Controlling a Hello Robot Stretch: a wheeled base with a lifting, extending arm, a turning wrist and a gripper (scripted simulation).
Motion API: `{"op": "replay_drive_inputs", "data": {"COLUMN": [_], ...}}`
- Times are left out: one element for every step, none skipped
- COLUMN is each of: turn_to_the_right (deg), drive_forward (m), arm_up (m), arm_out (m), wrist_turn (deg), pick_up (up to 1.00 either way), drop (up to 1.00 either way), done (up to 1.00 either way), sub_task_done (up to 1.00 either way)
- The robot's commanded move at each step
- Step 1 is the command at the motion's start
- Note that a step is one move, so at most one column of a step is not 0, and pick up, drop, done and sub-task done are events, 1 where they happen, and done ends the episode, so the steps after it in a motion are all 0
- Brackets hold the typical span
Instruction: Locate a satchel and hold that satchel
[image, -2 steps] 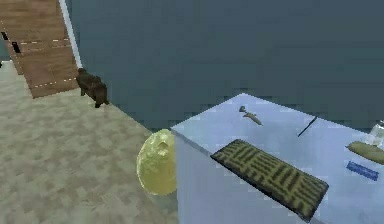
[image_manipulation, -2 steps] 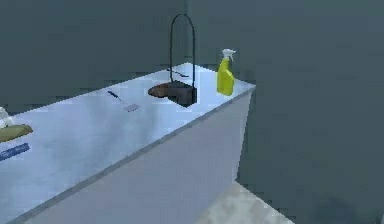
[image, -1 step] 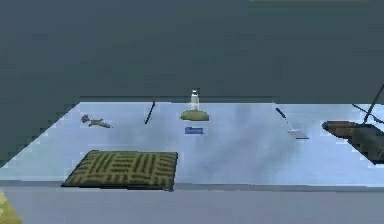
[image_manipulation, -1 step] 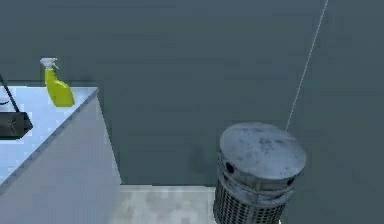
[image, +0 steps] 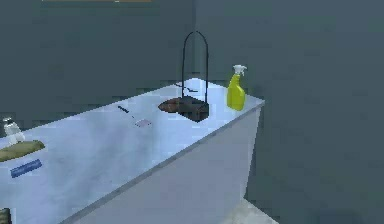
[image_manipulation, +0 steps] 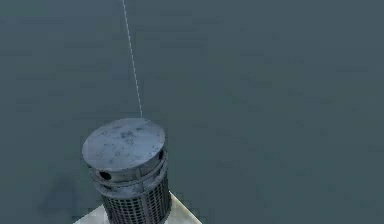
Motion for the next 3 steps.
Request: {"op": "replay_drive_inputs", "data": {"turn_to_the_right": [6.0,3.0,0.0], "drive_forward": [0.0,0.0,0.4], "arm_up": [0.0,0.0,0.0], "arm_out": [0.0,0.0,0.0], "wrist_turn": [0.0,0.0,0.0], "pick_up": [0.0,0.0,0.0], "drop": [0.0,0.0,0.0], "done": [0.0,0.0,0.0], "sub_task_done": [0.0,0.0,0.0]}}
